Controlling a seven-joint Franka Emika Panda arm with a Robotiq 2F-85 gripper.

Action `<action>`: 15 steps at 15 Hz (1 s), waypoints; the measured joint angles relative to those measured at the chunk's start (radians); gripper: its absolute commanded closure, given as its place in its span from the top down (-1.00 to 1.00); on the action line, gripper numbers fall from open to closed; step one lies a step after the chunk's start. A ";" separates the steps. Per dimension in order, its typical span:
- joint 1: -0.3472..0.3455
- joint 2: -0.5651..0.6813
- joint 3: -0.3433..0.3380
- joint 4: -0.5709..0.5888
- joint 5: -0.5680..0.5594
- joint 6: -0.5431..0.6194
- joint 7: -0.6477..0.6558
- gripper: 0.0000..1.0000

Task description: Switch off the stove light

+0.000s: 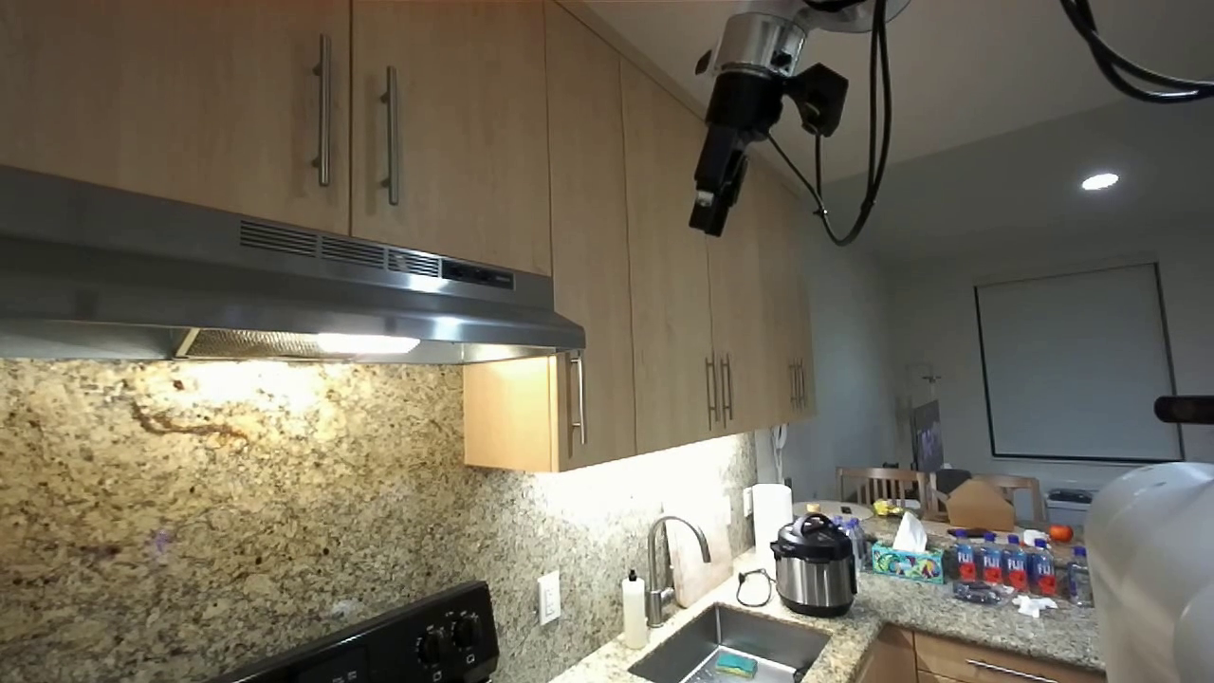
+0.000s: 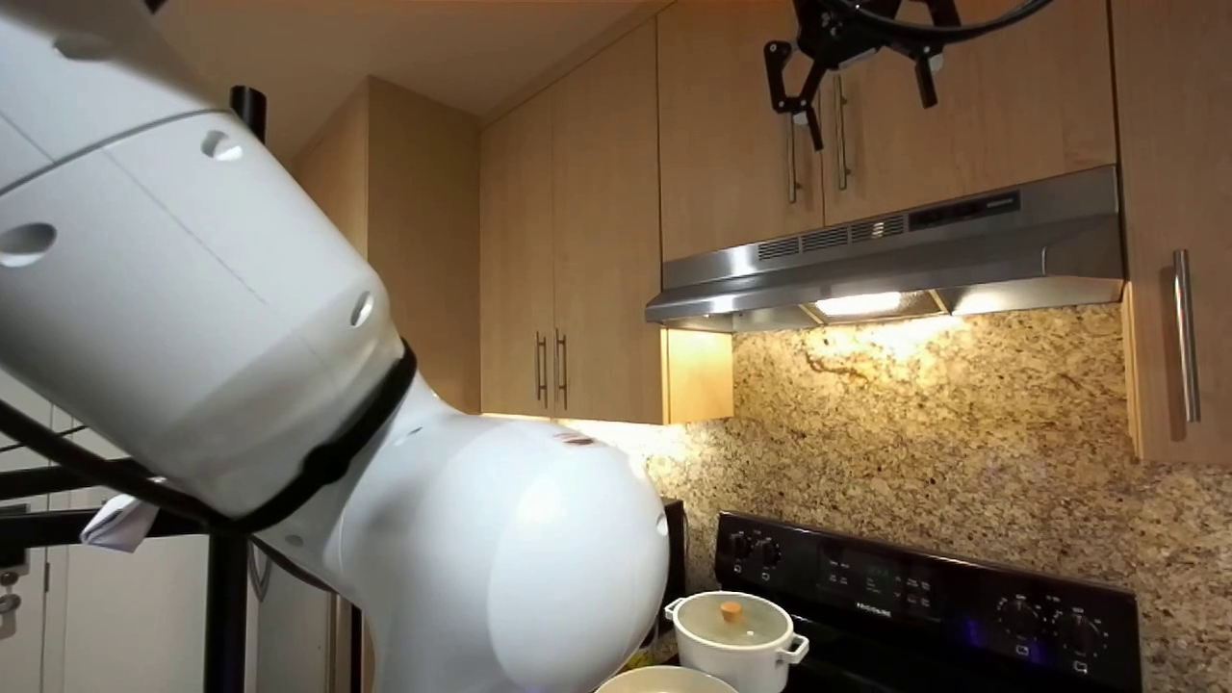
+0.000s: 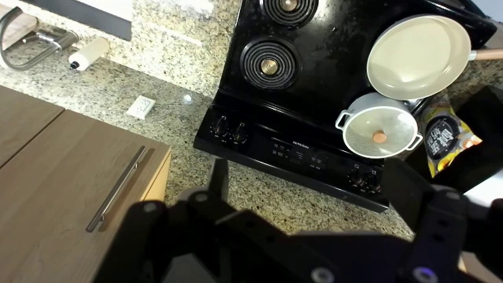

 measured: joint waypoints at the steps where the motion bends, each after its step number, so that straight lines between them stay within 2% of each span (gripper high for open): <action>1: 0.000 0.002 0.000 -0.003 0.017 0.005 0.014 1.00; 4: 0.000 0.023 0.006 -0.026 0.060 0.057 0.063 1.00; 7: -0.015 0.073 0.023 -0.060 0.067 0.159 0.133 1.00; 15: -0.142 0.263 0.095 -0.050 0.052 0.493 0.292 1.00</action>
